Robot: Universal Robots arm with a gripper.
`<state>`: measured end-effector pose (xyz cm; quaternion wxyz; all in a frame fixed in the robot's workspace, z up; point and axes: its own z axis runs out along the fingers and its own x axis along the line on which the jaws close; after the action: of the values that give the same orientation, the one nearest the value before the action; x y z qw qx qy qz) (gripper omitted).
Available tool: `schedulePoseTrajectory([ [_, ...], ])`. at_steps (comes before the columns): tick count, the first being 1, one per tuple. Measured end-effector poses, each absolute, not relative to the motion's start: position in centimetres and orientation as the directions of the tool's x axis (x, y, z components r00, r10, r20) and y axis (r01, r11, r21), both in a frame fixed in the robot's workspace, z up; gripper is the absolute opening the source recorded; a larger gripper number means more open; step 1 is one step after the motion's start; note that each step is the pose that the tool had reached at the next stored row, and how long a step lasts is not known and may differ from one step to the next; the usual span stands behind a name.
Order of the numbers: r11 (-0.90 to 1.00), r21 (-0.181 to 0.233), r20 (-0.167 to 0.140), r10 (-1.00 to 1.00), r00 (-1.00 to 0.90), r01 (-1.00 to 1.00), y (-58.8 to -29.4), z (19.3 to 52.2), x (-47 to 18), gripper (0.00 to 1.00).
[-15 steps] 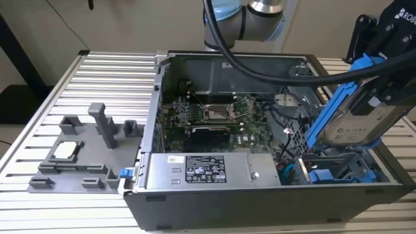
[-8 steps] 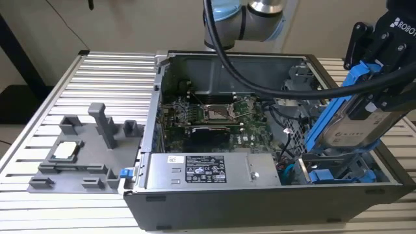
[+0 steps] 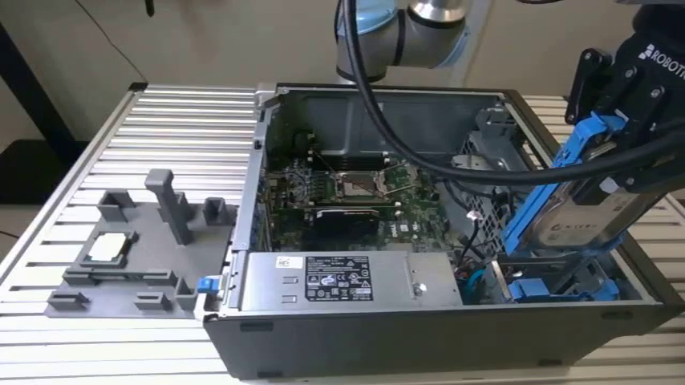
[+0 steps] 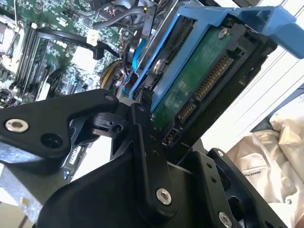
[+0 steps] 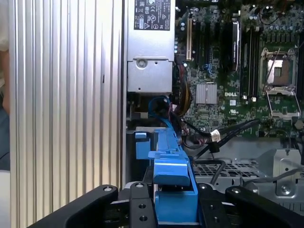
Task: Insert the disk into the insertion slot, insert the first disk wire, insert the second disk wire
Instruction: 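Insert the disk into the insertion slot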
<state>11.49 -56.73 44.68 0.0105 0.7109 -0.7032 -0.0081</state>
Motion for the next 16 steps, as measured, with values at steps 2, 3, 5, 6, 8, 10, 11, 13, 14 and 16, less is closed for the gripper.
schedulePoseTrajectory([
  [2, -0.012, 0.026, 0.003, -1.000, 0.013, -1.000, -56.7, 44.4, 11.6, 0.33],
  [3, -0.013, 0.026, 0.003, -1.000, 0.013, -1.000, -56.7, 44.3, 11.6, 0.33],
  [5, -0.013, 0.026, 0.003, -1.000, 0.013, -1.000, -56.7, 44.1, 11.7, 0.33],
  [6, -0.013, 0.026, 0.003, -1.000, 0.014, -1.000, -56.7, 43.9, 11.7, 0.33],
  [8, -0.014, 0.026, 0.003, -1.000, 0.014, -1.000, -56.7, 43.7, 11.8, 0.33],
  [10, -0.014, 0.026, 0.003, -1.000, 0.014, -1.000, -56.7, 43.4, 11.8, 0.33],
  [11, -0.014, 0.026, 0.003, -1.000, 0.014, -1.000, -56.7, 43.3, 11.9, 0.33],
  [13, -0.014, 0.026, 0.003, -1.000, 0.014, -1.000, -56.7, 43.0, 12.0, 0.33],
  [14, -0.014, 0.026, 0.003, -1.000, 0.014, -1.000, -56.7, 42.8, 12.0, 0.33],
  [16, -0.014, 0.026, 0.003, -1.000, 0.014, -1.000, -56.7, 42.6, 12.1, 0.33],
])
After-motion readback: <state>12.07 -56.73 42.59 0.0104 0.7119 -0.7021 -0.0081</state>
